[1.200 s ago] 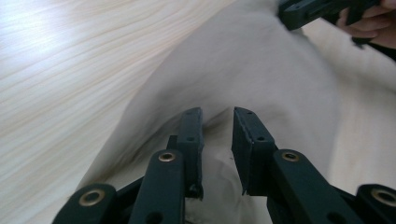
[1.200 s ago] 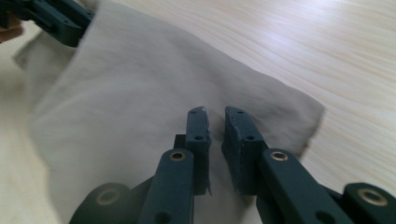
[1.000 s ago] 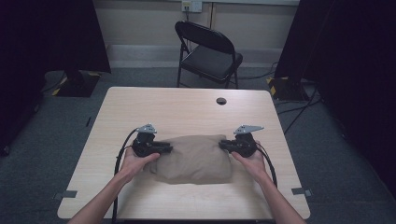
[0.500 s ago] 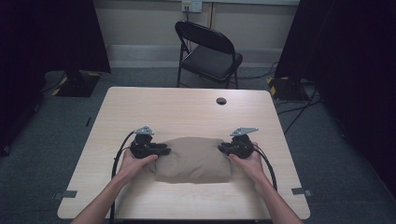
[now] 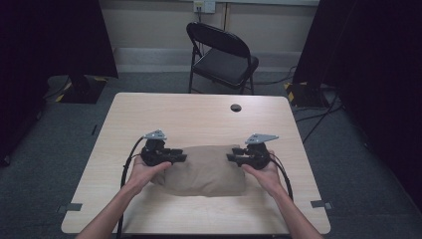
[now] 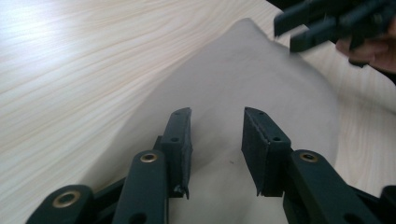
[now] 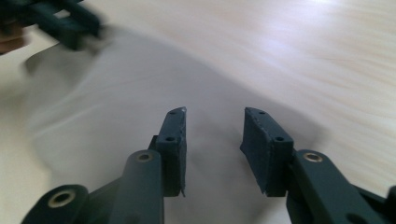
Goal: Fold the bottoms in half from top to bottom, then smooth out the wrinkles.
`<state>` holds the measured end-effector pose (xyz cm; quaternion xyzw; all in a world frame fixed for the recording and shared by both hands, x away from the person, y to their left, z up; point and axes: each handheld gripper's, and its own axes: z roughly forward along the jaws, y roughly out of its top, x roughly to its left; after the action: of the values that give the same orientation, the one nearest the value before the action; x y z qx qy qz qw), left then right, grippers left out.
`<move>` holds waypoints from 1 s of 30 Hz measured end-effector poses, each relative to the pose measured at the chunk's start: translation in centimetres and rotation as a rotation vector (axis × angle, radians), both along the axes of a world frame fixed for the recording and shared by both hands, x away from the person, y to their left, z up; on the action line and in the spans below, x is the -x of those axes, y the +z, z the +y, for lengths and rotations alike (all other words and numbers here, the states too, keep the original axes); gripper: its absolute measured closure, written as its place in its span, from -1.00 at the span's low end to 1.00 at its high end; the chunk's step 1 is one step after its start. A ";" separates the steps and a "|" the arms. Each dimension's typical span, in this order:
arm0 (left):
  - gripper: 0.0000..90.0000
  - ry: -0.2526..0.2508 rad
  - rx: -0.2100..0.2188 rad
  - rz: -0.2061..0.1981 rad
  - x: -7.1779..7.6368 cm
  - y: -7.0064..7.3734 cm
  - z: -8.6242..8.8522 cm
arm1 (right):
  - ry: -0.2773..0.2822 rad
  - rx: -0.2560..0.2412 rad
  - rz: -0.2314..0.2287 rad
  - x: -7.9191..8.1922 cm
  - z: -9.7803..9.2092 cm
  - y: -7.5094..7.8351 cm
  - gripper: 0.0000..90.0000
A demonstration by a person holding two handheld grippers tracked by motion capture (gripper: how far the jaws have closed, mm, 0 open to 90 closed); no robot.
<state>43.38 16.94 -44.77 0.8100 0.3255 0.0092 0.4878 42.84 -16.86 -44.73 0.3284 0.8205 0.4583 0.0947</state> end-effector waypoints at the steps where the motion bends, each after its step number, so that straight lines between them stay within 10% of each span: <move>1: 0.38 -0.002 -0.017 -0.009 0.0 -0.2 -0.8 | 0.023 0.016 -0.001 0.3 0.7 -0.2 0.24; 7: 0.27 -0.013 -0.089 -0.006 -0.5 -2.3 -2.9 | 0.042 0.066 0.016 0.3 2.7 -1.8 -0.08; 15: 0.34 0.001 -0.114 -0.060 -0.1 -2.7 -1.1 | 0.052 0.127 -0.008 0.0 3.1 -2.9 -0.08; 22: 0.24 0.054 -0.130 0.022 -0.1 -3.4 4.0 | 0.052 0.121 -0.002 -0.2 3.0 -3.0 -0.08; 30: 0.17 0.062 -0.140 0.026 0.4 -2.8 3.8 | 0.041 0.117 -0.010 0.0 2.9 -2.5 -0.13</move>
<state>43.02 20.79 -47.58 0.8316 0.3553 0.0363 0.4253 42.83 -13.92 -47.27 0.3029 0.8520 0.4130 0.1084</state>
